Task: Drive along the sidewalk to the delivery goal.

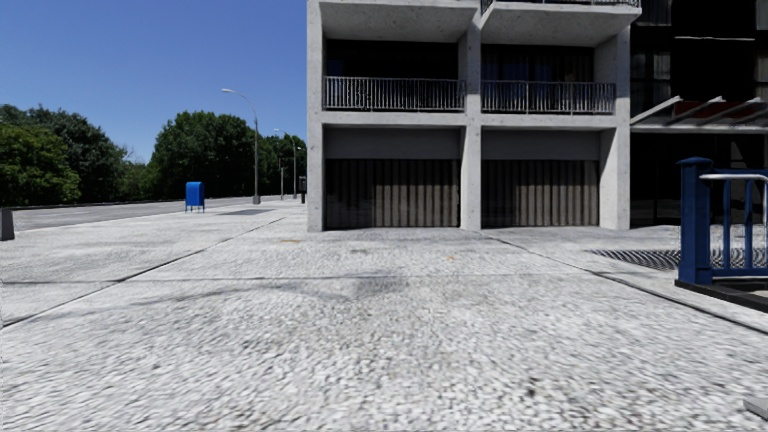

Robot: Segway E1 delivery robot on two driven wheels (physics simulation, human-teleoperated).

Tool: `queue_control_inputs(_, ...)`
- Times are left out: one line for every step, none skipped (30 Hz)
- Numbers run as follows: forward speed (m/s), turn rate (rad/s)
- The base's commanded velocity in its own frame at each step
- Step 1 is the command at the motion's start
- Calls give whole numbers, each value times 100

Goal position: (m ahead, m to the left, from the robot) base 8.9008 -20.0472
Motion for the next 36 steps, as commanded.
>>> queue_control_inputs(162, 0)
queue_control_inputs(161, 0)
queue_control_inputs(160, 0)
queue_control_inputs(160, 0)
queue_control_inputs(159, 0)
queue_control_inputs(159, 0)
queue_control_inputs(159, 0)
queue_control_inputs(158, 0)
queue_control_inputs(158, 0)
queue_control_inputs(157, 0)
queue_control_inputs(156, 0)
queue_control_inputs(156, 0)
queue_control_inputs(156, 0)
queue_control_inputs(156, 0)
queue_control_inputs(156, 0)
queue_control_inputs(156, 0)
queue_control_inputs(156, 0)
queue_control_inputs(156, 0)
queue_control_inputs(156, 0)
queue_control_inputs(156, 0)
queue_control_inputs(156, 0)
queue_control_inputs(156, 0)
queue_control_inputs(156, 0)
queue_control_inputs(156, 0)
queue_control_inputs(156, 0)
queue_control_inputs(156, 0)
queue_control_inputs(156, 0)
queue_control_inputs(156, 0)
queue_control_inputs(156, 0)
queue_control_inputs(156, 0)
queue_control_inputs(156, 0)
queue_control_inputs(156, 0)
queue_control_inputs(156, 0)
queue_control_inputs(156, 0)
queue_control_inputs(156, 0)
queue_control_inputs(156, 0)
